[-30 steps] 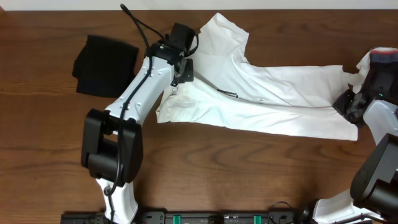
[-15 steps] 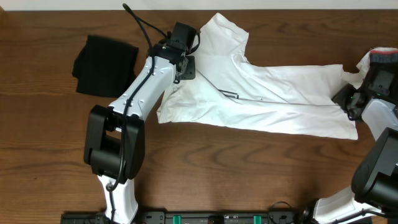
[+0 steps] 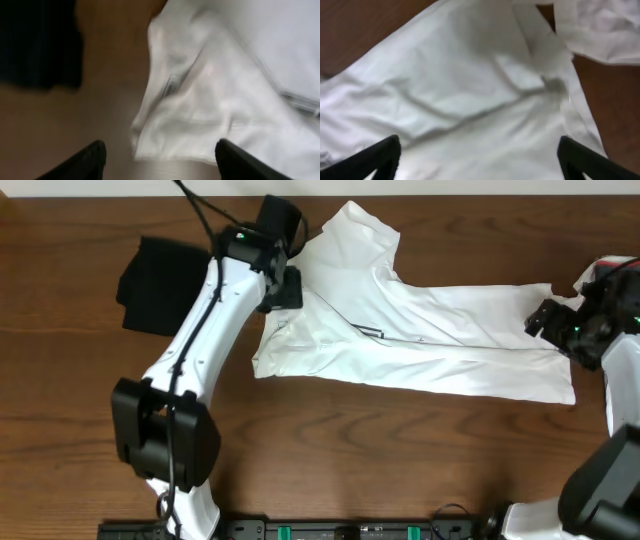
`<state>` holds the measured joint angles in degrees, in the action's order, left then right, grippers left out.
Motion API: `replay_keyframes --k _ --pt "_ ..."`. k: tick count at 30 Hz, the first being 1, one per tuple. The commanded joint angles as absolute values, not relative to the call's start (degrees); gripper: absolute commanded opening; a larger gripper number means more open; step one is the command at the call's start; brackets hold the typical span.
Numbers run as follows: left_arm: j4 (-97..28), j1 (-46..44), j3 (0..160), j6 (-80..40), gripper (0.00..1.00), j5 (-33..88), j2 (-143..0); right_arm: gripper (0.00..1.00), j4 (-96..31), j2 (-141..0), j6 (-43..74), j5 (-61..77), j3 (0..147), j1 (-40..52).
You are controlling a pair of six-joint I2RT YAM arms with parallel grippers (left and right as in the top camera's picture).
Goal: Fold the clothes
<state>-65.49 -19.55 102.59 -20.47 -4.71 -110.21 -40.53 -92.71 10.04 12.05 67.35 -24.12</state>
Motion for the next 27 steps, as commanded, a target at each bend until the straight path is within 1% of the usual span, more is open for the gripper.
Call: replay_keyframes --k 1,5,11,27 --pt "-70.08 -19.35 101.69 -24.29 0.72 -4.25 -110.28 0.99 -42.94 -91.37 9.37 13.54 68.18 -23.62" --pt "-69.54 -19.29 96.86 -24.16 0.72 -3.44 -110.28 0.99 -45.5 -91.39 9.34 13.54 68.14 -23.62" --pt "-62.28 -19.29 87.57 -19.16 0.71 1.74 -110.39 0.99 -45.87 -91.39 9.34 13.54 68.14 -23.59" --pt "-45.3 -18.0 70.46 -20.23 0.72 2.15 -111.26 0.99 -45.89 -91.39 9.34 13.54 68.14 -23.62"
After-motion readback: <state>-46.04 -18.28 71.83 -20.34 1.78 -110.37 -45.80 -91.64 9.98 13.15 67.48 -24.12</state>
